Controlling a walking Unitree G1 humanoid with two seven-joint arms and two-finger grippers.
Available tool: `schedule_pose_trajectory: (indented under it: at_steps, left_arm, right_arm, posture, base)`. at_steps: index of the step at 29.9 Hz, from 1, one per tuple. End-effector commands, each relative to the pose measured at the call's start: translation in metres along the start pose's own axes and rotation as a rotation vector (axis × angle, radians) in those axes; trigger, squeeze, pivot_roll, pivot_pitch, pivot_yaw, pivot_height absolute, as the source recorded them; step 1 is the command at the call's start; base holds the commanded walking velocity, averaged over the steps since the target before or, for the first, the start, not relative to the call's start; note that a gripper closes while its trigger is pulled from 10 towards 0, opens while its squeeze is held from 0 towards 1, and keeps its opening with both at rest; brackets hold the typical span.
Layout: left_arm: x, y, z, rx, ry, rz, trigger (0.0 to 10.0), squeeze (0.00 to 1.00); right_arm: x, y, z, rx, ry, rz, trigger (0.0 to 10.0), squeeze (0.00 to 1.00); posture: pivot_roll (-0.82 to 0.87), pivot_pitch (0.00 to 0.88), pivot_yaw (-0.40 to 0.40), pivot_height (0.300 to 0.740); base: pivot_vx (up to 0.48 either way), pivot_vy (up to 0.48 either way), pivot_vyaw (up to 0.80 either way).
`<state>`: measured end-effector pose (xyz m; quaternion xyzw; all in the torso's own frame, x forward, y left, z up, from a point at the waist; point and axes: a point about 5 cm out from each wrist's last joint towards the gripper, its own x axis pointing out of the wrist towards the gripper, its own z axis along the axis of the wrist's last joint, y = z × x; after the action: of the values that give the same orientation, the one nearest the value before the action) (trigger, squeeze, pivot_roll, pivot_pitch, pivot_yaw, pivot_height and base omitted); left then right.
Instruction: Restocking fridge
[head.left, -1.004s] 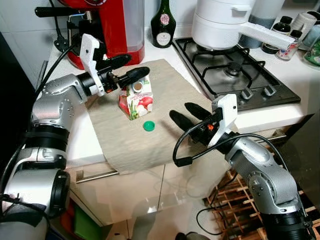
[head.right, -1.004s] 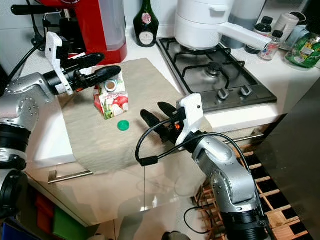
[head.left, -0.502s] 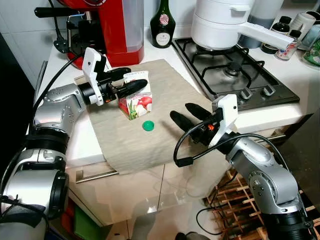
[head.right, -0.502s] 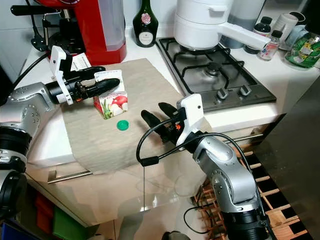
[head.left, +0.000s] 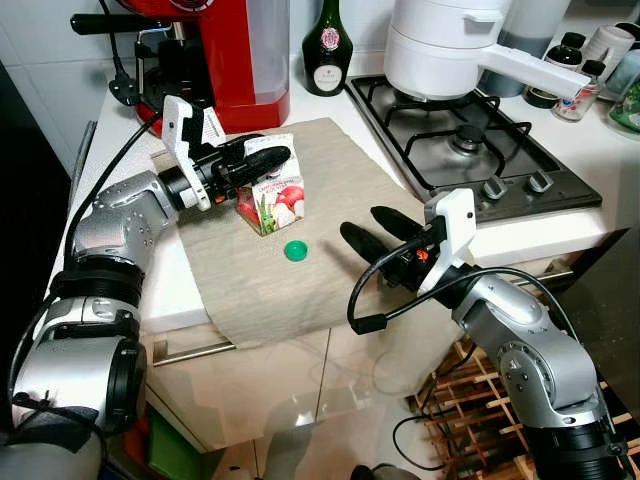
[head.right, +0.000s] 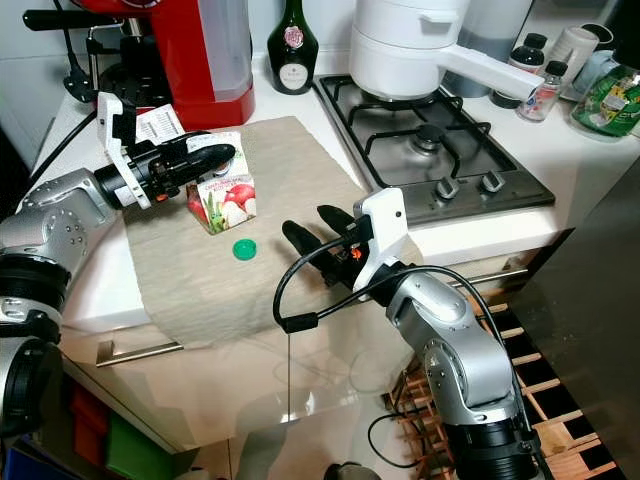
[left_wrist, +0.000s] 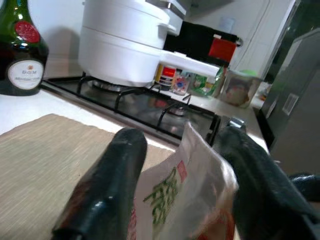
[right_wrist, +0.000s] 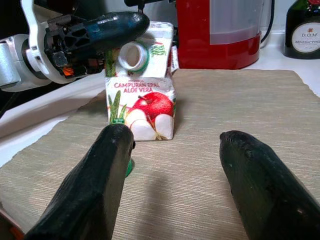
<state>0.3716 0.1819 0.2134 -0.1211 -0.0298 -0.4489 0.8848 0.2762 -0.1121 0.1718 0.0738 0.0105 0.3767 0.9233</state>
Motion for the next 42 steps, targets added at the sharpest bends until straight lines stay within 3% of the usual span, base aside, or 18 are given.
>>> schedule_pose_trajectory:
  at_steps: [1, 9, 14, 21, 25, 28, 29, 30, 31, 32, 33, 34, 35, 36, 39, 40, 42]
  left_arm:
    - [0.003, -0.007, 0.000, -0.010, -0.027, -0.019, 0.0, 0.00]
    - [0.010, -0.016, 0.000, -0.035, -0.097, -0.011, 0.0, 0.00]
    - [0.021, -0.037, 0.017, 0.008, -0.180, -0.061, 0.0, 0.00]
    - [0.017, -0.034, 0.003, 0.018, -0.118, -0.038, 0.0, 0.00]
    - [0.009, -0.036, -0.011, 0.092, -0.015, -0.037, 0.0, 0.00]
    - [0.008, -0.033, -0.001, 0.149, -0.036, 0.008, 0.0, 0.00]
    - [0.008, -0.031, 0.005, 0.181, -0.046, 0.037, 2.8, 0.00]
    - [0.009, -0.030, 0.012, 0.205, -0.061, 0.055, 10.0, 0.00]
    - [0.010, -0.032, 0.030, 0.223, -0.111, 0.066, 10.0, 0.00]
    - [0.010, -0.032, 0.030, 0.223, -0.111, 0.066, 10.0, 0.00]
    - [0.011, -0.035, 0.042, 0.229, -0.152, 0.056, 10.0, 0.66]
    - [0.011, -0.035, 0.042, 0.229, -0.152, 0.056, 10.0, 0.66]
    - [0.011, -0.041, 0.056, 0.250, -0.190, 0.028, 10.0, 1.00]
    - [0.011, -0.041, 0.056, 0.250, -0.190, 0.028, 10.0, 1.00]
    - [0.011, -0.064, 0.097, 0.325, -0.268, -0.114, 10.0, 1.00]
    - [0.011, -0.064, 0.097, 0.325, -0.268, -0.114, 10.0, 1.00]
    - [0.008, -0.060, 0.104, 0.401, -0.216, -0.124, 10.0, 1.00]
  right_arm:
    - [-0.001, -0.004, 0.002, 0.008, -0.008, -0.026, 10.0, 0.00]
    - [0.003, -0.005, -0.006, 0.030, -0.002, -0.038, 10.0, 0.00]
    - [0.010, -0.009, -0.003, 0.029, -0.025, -0.063, 10.0, 0.00]
    - [0.011, -0.009, -0.006, 0.035, -0.026, -0.063, 10.0, 0.00]
    - [0.008, -0.006, -0.010, 0.043, -0.020, -0.064, 10.0, 0.00]
    - [0.005, -0.007, -0.012, 0.040, -0.016, -0.076, 10.0, 0.00]
    - [0.004, -0.008, -0.012, 0.039, -0.017, -0.083, 10.0, 0.00]
    - [0.003, -0.008, -0.012, 0.040, -0.021, -0.089, 10.0, 0.00]
    - [0.003, -0.008, -0.012, 0.042, -0.026, -0.094, 10.0, 0.00]
    - [0.003, -0.008, -0.012, 0.042, -0.026, -0.094, 10.0, 0.00]
    - [0.003, -0.007, -0.012, 0.042, -0.028, -0.094, 10.0, 0.00]
    - [0.003, -0.007, -0.012, 0.042, -0.028, -0.094, 10.0, 0.00]
    - [0.003, -0.006, -0.012, 0.043, -0.030, -0.094, 10.0, 0.00]
    - [0.003, -0.006, -0.012, 0.043, -0.030, -0.094, 10.0, 0.00]
    - [0.003, -0.003, -0.013, 0.046, -0.032, -0.089, 10.0, 0.00]
    - [0.003, -0.003, -0.013, 0.046, -0.032, -0.089, 10.0, 0.00]
    - [0.003, -0.003, -0.014, 0.047, -0.031, -0.088, 10.0, 0.00]
  posture:
    - [-0.10, 0.000, 0.003, 0.736]
    - [-0.09, 0.000, 0.008, 0.736]
    - [-0.08, 0.000, 0.012, 0.736]
    - [-0.08, 0.000, 0.014, 0.736]
    - [-0.08, 0.000, 0.021, 0.736]
    - [-0.09, 0.000, 0.031, 0.736]
    - [-0.09, 0.000, 0.033, 0.736]
    - [-0.09, 0.000, 0.036, 0.736]
    - [-0.10, 0.000, 0.044, 0.736]
    - [-0.10, 0.000, 0.044, 0.736]
    - [-0.10, 0.000, 0.044, 0.736]
    - [-0.10, 0.000, 0.044, 0.736]
    - [-0.09, 0.000, 0.046, 0.736]
    - [-0.09, 0.000, 0.046, 0.736]
    - [-0.09, 0.000, 0.049, 0.736]
    - [-0.09, 0.000, 0.049, 0.736]
    - [-0.09, 0.000, 0.053, 0.736]
  base:
    - [0.000, 0.000, 0.00]
    - [0.000, 0.000, 0.00]
    - [0.000, 0.000, 0.00]
    - [0.000, 0.000, 0.00]
    - [0.000, 0.000, 0.00]
    - [0.000, 0.000, 0.00]
    - [0.000, 0.000, 0.00]
    - [0.000, 0.000, 0.00]
    - [0.000, 0.000, 0.00]
    - [0.000, 0.000, 0.00]
    - [0.000, 0.000, 0.00]
    - [0.000, 0.000, 0.00]
    - [0.000, 0.000, 0.00]
    - [0.000, 0.000, 0.00]
    - [0.000, 0.000, 0.00]
    - [0.000, 0.000, 0.00]
    - [0.000, 0.000, 0.00]
